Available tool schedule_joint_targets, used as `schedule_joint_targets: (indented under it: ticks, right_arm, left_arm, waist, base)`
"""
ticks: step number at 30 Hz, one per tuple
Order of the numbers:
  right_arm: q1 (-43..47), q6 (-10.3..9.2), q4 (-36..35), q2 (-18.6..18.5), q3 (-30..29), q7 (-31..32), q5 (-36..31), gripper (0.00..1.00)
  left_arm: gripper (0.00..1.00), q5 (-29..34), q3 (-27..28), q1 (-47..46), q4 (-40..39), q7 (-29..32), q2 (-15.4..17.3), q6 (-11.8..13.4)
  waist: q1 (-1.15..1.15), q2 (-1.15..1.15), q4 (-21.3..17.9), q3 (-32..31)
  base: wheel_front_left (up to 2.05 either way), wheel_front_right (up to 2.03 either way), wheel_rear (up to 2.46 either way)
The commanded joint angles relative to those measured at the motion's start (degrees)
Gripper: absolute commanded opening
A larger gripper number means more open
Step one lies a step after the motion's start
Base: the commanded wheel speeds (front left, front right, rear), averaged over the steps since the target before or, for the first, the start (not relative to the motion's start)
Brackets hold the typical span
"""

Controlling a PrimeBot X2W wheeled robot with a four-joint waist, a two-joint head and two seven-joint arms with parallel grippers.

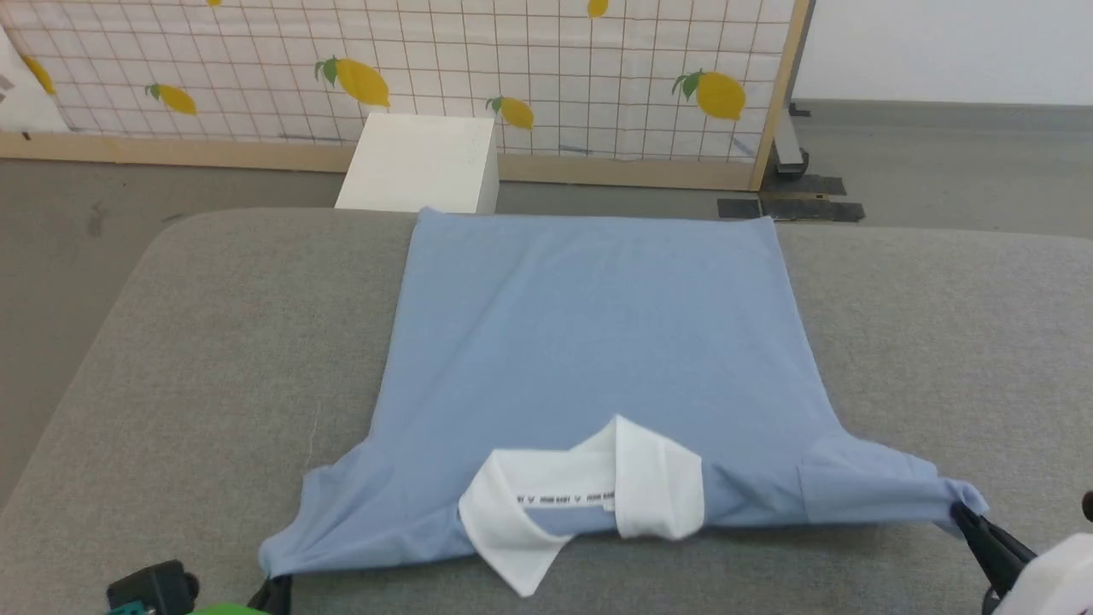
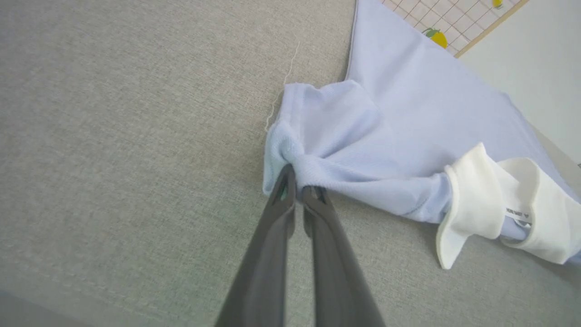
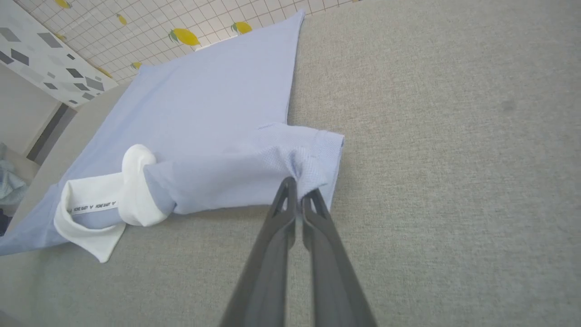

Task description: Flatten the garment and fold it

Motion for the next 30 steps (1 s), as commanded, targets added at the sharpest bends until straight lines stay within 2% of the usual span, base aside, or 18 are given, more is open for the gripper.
schedule_joint_targets:
  ticks: [1, 4, 7, 12, 18, 20, 25, 30]
  right_arm:
    - [1.24, 0.21, -1.66, 0.36, -1.05, 1.49, -0.87, 0.00]
    - [2.41, 0.21, -4.41, 0.83, -2.36, 5.08, -2.50, 0.00]
    - [1.90, 0.21, -6.33, 0.34, -1.62, 9.43, -4.28, 0.00]
    - [-2.13, 0.21, -6.48, -3.12, 4.26, 18.20, -7.90, 0.00]
    - [-8.02, 0.21, -1.37, -6.37, 12.20, 30.53, -10.80, 0.00]
    - [-9.69, 0.21, 0.29, -6.90, 14.05, 32.79, -11.59, 0.00]
    - [-11.86, 0.21, 5.30, -8.26, 19.17, 36.68, -12.19, 0.00]
    - [-12.51, 0.21, 9.36, -9.00, 21.96, 37.16, -11.27, 0.00]
  left_arm:
    - [0.00, 0.11, 0.66, 1.62, -1.23, 0.66, 1.44, 1.55]
    - [0.00, 1.72, 0.01, 2.62, -3.69, 3.11, 3.72, 4.10]
    - [0.00, 3.85, -1.88, 1.17, -4.93, 6.10, 5.80, 5.31]
    - [0.00, 6.66, -5.43, -3.45, -3.55, 10.49, 7.61, 5.16]
    - [0.00, 7.49, -7.19, -7.73, -0.73, 11.22, 6.55, 3.76]
    - [0.00, 7.57, -7.23, -8.78, -0.24, 10.68, 6.01, 3.40]
    - [0.00, 7.32, -7.02, -10.19, 0.95, 9.61, 4.89, 3.00]
    - [0.00, 6.70, -6.64, -9.71, 1.55, 8.71, 4.21, 3.02]
  waist:
    - [0.01, 0.00, -0.24, -0.12]
    - [0.01, 0.00, -0.41, 0.03]
    - [0.01, 0.00, -0.52, 0.75]
    - [0.01, 0.00, -1.04, 2.06]
    - [0.01, 0.00, -1.38, 3.76]
    - [0.01, 0.00, -1.26, 4.63]
    - [0.01, 0.00, -0.88, 5.75]
    - [0.01, 0.00, -0.82, 5.89]
  base:
    - [0.00, 0.00, 0.00]
    - [0.00, 0.00, 0.00]
    - [0.00, 0.00, 0.00]
    - [0.00, 0.00, 0.00]
    - [0.00, 0.00, 0.00]
    - [0.00, 0.00, 0.00]
    - [0.00, 0.00, 0.00]
    - [0.00, 0.00, 0.00]
